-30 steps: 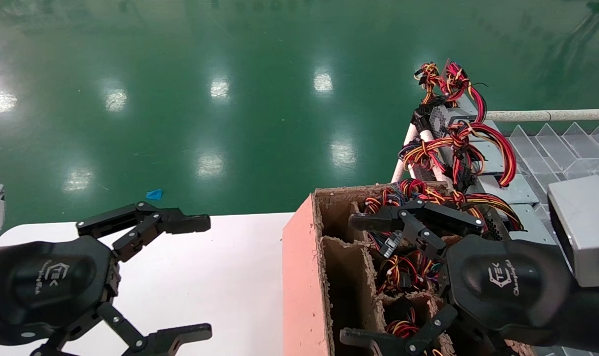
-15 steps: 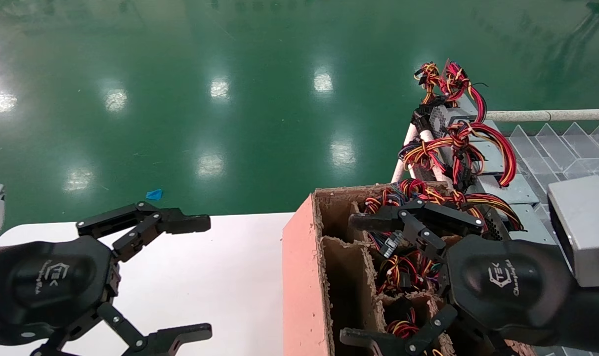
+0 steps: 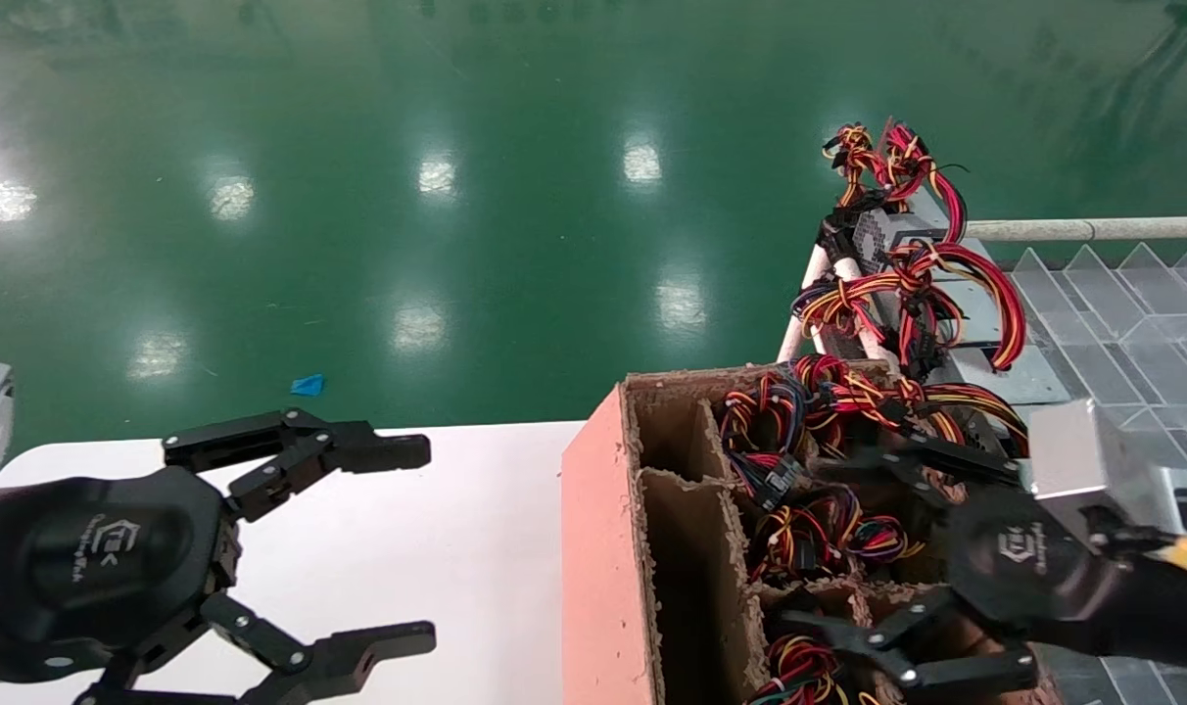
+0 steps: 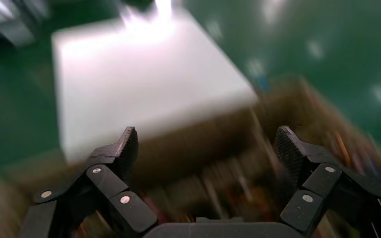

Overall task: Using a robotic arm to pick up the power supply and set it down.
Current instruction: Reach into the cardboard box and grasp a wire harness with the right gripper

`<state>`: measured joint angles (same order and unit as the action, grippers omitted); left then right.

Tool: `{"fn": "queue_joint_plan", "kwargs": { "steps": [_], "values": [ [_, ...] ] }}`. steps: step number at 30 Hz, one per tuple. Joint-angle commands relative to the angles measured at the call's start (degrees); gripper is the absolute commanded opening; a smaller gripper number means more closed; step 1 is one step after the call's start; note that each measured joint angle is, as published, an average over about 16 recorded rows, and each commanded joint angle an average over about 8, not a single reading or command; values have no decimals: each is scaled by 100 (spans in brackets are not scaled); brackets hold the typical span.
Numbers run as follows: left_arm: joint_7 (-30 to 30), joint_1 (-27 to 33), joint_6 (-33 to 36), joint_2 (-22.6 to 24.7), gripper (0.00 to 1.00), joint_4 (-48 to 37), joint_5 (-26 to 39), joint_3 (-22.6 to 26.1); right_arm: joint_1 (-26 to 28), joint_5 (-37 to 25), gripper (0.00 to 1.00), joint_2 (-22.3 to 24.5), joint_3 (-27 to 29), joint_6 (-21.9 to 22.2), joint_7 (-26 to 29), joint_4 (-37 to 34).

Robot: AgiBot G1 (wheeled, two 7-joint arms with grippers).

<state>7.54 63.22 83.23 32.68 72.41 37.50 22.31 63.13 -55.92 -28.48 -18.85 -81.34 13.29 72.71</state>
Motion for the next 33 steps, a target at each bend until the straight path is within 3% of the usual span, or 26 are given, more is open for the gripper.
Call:
{"fn": "queue_joint_plan", "kwargs": {
  "steps": [1,2,10,33],
  "values": [
    [0,0,0,0,0,0,0,0,50,-365,100,137,-83,109,71,28],
    [0,0,0,0,0,0,0,0,59,-428,99,171,-99,124,106,17],
    [0,0,0,0,0,0,0,0,47,-771,0,354,-190,230,311,-98],
    [-1,1,0,0,0,0,-1,1,-182,-834,0,346,-222,323,112,-590]
  ]
}}
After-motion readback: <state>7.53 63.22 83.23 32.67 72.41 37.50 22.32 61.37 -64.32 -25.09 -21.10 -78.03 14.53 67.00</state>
